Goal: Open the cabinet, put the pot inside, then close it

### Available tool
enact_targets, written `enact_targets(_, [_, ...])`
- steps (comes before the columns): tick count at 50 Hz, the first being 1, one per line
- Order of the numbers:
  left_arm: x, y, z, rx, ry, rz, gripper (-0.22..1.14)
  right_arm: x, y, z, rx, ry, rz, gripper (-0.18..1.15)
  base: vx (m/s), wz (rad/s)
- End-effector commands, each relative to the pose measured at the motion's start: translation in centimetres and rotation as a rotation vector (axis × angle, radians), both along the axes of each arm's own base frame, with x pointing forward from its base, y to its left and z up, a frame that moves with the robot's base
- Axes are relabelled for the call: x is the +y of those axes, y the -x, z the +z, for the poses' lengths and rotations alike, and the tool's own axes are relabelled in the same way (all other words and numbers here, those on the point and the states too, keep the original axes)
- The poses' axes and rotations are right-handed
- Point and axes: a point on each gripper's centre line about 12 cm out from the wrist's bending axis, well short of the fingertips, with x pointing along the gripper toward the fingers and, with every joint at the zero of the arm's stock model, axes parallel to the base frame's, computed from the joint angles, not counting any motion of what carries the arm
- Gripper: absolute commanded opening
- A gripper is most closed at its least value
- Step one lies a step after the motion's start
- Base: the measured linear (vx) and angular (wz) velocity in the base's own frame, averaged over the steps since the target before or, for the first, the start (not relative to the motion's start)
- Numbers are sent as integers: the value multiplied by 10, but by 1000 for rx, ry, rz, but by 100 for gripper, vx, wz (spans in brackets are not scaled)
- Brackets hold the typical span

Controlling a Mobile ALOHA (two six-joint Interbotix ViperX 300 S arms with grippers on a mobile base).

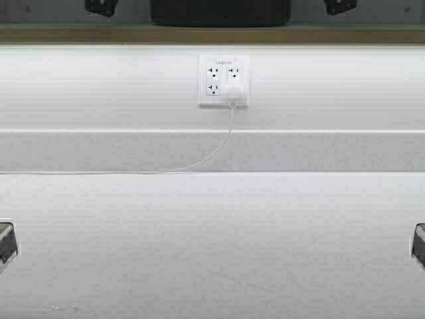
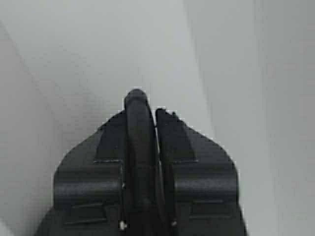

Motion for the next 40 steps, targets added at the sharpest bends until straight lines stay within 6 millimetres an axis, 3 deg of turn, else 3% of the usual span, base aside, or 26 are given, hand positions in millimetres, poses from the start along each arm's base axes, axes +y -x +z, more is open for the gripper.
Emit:
enact_targets(1, [-30,-3,-1,-37,9,-47,12,37,1,3,-20,-3,86,45,0,0])
enact_targets(5, [-30,-7,2,-54,38,-37,26,36,-3,6,-25,-18,80,68,0,0])
enact_targets(11, [-29,-10,2,-88,72,-20,64,35,-3,10,-56,-25,72,94,0,0])
enact_targets(16, [-20,-6,3,-115,115,5,99,22,-1,16,-100,-41,34,99,0,0])
enact_targets(18, [-15,-3,5,-128,131,18,106,15,0,15,-99,-37,20,99,0,0])
enact_targets(40, [62,16,25,-200,157,171,102,-76,12,20,-108,-5,-164,98,0,0])
